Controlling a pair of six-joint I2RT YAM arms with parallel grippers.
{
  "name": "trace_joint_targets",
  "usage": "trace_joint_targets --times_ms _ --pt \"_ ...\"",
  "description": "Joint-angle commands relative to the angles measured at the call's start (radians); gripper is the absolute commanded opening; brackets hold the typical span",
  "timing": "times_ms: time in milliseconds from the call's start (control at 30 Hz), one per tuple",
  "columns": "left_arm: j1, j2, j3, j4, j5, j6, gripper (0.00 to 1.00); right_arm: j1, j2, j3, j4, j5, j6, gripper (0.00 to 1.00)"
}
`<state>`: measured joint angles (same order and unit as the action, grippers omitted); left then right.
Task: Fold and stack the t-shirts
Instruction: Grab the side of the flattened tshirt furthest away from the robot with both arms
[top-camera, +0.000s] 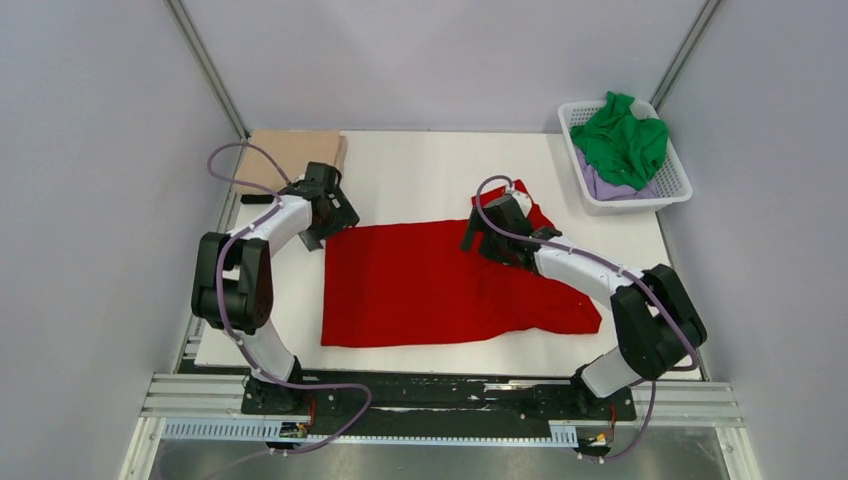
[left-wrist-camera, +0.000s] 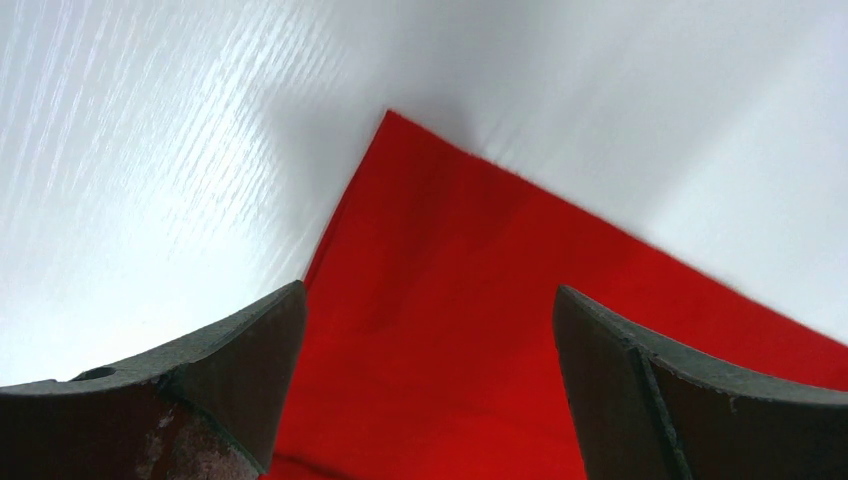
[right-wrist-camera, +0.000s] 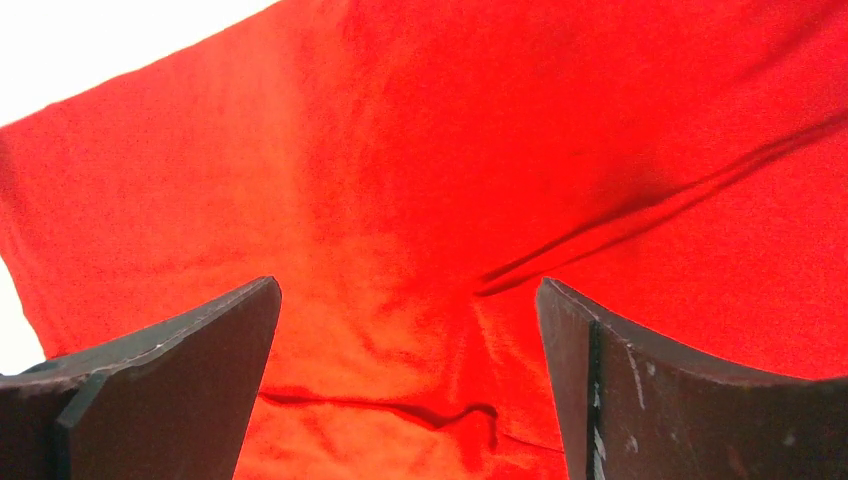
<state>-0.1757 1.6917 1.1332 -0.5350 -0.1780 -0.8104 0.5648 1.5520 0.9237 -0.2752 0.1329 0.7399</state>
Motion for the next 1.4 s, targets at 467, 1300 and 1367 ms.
trace_joint_targets --times_ms 467,1300,1367 --pt "0.033 0.266 0.265 -0.053 -0.115 0.056 0.65 -0.201 -0.298 -0.161 -0.052 0.210 -0.050 1.00" --pt "0.033 0.247 0.175 -0.057 -0.033 0.030 0.30 -0.247 -0.312 -0.176 -0.054 0.211 -0.055 1.00" --pt "0.033 0.236 0.165 -0.057 -0.018 0.029 0.21 -0.249 -0.308 -0.173 -0.053 0.208 -0.055 1.00"
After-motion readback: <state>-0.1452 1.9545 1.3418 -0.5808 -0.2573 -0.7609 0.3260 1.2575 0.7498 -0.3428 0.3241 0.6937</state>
